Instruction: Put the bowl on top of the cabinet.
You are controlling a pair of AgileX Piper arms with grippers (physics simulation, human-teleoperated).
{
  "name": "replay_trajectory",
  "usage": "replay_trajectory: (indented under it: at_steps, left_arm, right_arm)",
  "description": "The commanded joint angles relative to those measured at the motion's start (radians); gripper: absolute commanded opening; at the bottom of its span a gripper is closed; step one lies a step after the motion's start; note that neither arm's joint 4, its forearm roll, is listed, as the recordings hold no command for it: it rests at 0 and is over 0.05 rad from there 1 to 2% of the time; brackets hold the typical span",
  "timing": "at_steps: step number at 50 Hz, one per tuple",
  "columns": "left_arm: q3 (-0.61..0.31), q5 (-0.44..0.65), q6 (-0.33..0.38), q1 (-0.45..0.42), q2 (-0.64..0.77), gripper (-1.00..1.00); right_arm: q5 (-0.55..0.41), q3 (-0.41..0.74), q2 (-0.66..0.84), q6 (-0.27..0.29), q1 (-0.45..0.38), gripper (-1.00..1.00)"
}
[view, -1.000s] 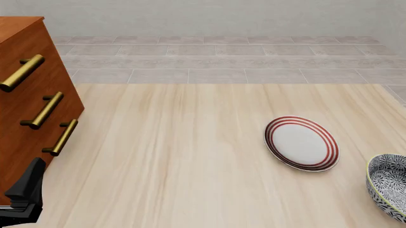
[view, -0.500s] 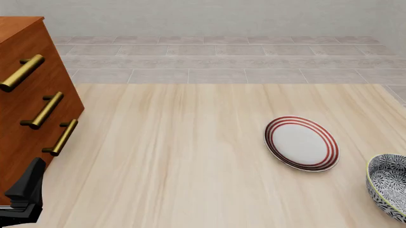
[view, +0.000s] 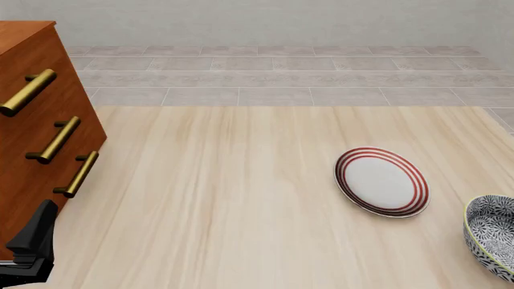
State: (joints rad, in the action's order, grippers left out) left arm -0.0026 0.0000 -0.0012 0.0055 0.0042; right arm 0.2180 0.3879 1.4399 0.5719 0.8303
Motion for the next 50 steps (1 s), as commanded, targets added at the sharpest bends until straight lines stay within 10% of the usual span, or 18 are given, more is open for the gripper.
replay_trajectory:
  at_steps: [1, 17, 18, 40, 50]
  left_arm:
    - [-0.001, 0.000, 0.001, 0.000, 0.001, 1.00]
    - [-0.001, 0.000, 0.001, 0.000, 0.001, 1.00]
    - [-0.001, 0.000, 0.001, 0.000, 0.001, 1.00]
    - [-0.001, 0.000, 0.001, 0.000, 0.001, 1.00]
    - [-0.001, 0.000, 0.001, 0.000, 0.001, 1.00]
  right_arm:
    - [0.005, 0.013, 0.039, 0.014, 0.010, 1.00]
    - [0.001, 0.018, 0.059, 0.025, 0.009, 1.00]
    - [-0.002, 0.015, 0.053, 0.027, 0.007, -1.00]
    - [-0.173, 0.006, -0.149, -0.014, -0.059, -1.00]
    - [-0.415, 0.027, -0.436, -0.071, -0.146, -1.00]
